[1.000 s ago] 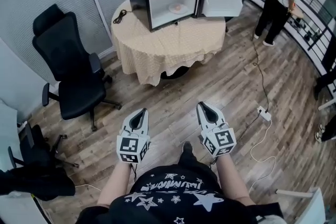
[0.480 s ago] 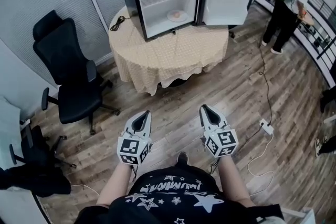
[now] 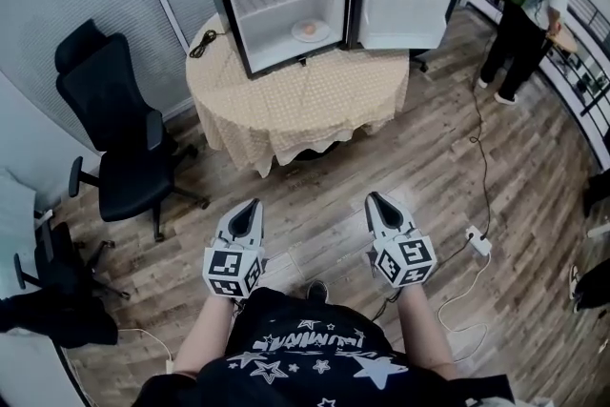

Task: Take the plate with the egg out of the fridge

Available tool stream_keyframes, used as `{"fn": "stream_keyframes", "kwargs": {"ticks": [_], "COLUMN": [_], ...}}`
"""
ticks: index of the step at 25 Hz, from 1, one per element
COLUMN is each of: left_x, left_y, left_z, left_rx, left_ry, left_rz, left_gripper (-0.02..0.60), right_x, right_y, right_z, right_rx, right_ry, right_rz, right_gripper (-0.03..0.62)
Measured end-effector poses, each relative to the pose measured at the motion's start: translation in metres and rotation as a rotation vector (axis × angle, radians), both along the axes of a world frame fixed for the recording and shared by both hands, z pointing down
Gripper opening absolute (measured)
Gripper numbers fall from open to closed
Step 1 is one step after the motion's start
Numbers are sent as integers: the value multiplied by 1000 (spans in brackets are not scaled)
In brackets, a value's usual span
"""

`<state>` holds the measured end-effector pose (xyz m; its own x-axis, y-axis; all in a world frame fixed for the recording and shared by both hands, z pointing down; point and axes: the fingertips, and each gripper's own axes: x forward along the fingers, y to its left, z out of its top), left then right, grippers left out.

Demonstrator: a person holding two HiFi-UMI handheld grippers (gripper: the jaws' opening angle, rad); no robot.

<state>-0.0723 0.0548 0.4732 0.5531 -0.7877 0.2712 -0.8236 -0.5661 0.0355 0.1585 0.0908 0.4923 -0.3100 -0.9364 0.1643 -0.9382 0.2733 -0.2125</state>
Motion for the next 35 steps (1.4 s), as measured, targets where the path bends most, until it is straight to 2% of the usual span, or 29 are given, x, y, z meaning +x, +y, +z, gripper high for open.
{"fn": "stream_keyframes", "kwargs": {"ticks": [11,19,29,35], "left_x": [19,39,47,56], "left_y": [8,-13,-72,-140], "left_z": [4,1,15,18], "left_rx": [-7,7,-12,-10], "left_ry": [-48,-17,27,33], "left_rz": [18,62,78,97], "left_gripper": [9,9,9,9], "right_x": [12,37,34,33], "right_y": [22,13,-49,-111], "right_z": [17,7,6,9], "right_rx": [-35,-21,-34,-51], "right_ry": [-72,-44,-34,-18], "right_rz": [14,86,80,75], "right_gripper": [38,38,38,38]}}
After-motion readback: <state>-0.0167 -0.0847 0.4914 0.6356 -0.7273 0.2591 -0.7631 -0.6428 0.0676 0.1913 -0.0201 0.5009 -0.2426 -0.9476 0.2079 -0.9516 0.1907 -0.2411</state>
